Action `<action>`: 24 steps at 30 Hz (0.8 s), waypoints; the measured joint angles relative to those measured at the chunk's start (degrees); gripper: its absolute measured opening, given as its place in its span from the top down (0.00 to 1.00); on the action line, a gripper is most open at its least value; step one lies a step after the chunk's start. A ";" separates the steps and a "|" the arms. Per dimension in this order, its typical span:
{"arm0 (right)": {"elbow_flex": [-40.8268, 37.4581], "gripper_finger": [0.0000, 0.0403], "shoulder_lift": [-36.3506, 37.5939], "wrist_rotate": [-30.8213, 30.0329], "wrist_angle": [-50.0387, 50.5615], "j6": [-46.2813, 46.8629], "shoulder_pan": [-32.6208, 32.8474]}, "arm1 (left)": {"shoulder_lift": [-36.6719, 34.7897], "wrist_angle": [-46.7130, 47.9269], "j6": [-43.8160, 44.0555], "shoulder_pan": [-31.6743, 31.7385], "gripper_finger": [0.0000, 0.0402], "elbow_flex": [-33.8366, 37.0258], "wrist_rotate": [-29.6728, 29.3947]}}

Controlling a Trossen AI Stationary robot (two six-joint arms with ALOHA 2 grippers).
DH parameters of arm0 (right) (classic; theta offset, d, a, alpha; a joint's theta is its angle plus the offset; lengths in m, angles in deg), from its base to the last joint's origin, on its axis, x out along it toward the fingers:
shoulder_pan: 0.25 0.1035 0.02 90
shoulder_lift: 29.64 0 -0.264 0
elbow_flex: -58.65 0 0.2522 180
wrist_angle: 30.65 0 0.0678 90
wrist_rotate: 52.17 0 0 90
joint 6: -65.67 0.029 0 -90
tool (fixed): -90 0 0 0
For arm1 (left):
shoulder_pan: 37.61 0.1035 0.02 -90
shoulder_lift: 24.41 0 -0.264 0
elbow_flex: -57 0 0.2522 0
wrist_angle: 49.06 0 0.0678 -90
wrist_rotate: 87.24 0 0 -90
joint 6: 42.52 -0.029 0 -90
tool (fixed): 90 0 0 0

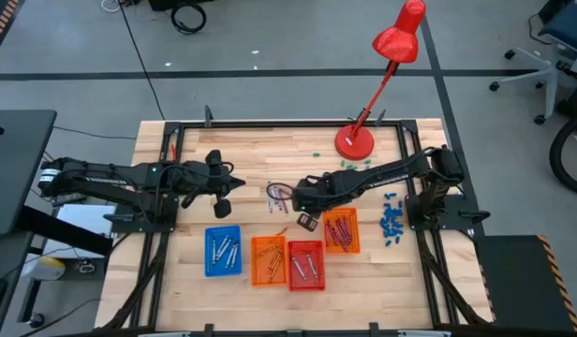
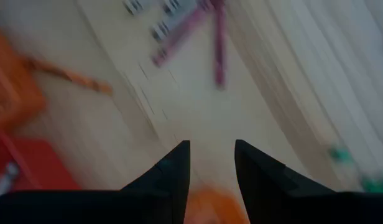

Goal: Sort crayons
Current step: Put the red crayon into the right orange bin

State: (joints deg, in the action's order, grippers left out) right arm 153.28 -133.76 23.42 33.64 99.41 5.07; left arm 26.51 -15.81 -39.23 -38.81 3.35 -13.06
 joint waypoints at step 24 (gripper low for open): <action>-0.08 0.68 -12.11 7.59 -21.56 -18.93 -11.76 | -0.01 0.52 -1.44 0.00 0.98 0.04 -0.02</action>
State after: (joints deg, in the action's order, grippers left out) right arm 153.21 -145.87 31.02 12.08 80.48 -6.69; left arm 26.50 -15.29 -40.68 -38.81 3.39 -13.08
